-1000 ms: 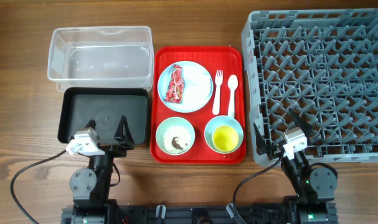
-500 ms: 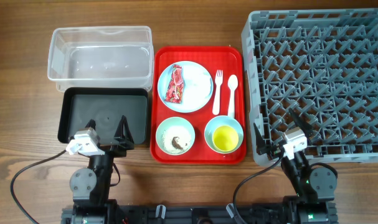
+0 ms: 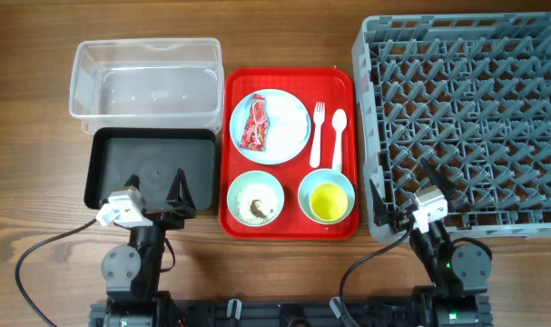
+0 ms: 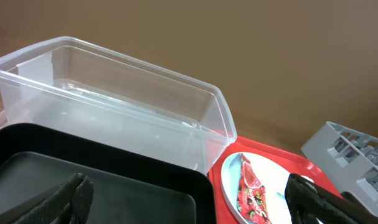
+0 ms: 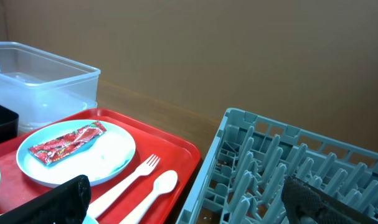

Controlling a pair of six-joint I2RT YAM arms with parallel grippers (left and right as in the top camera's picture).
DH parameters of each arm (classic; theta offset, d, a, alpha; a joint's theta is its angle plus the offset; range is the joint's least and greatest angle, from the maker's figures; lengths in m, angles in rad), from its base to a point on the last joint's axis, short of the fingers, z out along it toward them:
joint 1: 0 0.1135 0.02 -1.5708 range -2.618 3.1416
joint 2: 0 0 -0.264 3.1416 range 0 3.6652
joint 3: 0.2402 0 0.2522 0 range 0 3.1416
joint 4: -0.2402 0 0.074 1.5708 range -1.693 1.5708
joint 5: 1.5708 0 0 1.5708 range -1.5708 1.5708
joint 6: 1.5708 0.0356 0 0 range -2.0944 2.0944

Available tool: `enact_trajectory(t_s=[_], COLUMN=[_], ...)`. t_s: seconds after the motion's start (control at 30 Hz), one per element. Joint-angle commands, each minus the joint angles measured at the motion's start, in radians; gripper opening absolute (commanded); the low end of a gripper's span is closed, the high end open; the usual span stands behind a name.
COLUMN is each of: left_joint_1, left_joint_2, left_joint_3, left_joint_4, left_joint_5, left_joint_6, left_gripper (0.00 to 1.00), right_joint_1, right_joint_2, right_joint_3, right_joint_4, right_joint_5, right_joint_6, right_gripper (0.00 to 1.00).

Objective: Sort waste into correct bins and load items into the dishwasher rack

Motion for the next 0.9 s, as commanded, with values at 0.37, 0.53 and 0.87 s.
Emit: enact_trajectory(t_s=[0.37, 0.53, 0.87], left_joint_1=[0.006, 0.006, 0.006], left_joint_2=[-0.002, -0.002, -0.002], left_joint_3=[-0.003, -0.003, 0.024], left_joint_4=[-0.005, 0.005, 0.116], left_joint_5=[0.026, 0.101, 0.349], left_joint_6=[-0.016, -0.124, -0.190], left_gripper=[1.00, 1.00, 1.00], right_joint_1=[-0.006, -0.006, -0.006], right_joint_2=[-0.003, -0.003, -0.003], right_joint_3=[-0.001, -0.001, 0.004], right_joint_4=[0.003, 0.003, 0.065], right_joint_5=[-0.018, -0.022, -0.287], right_joint_6=[0.005, 0.005, 0.072], right_gripper=[1.00, 1.00, 1.00])
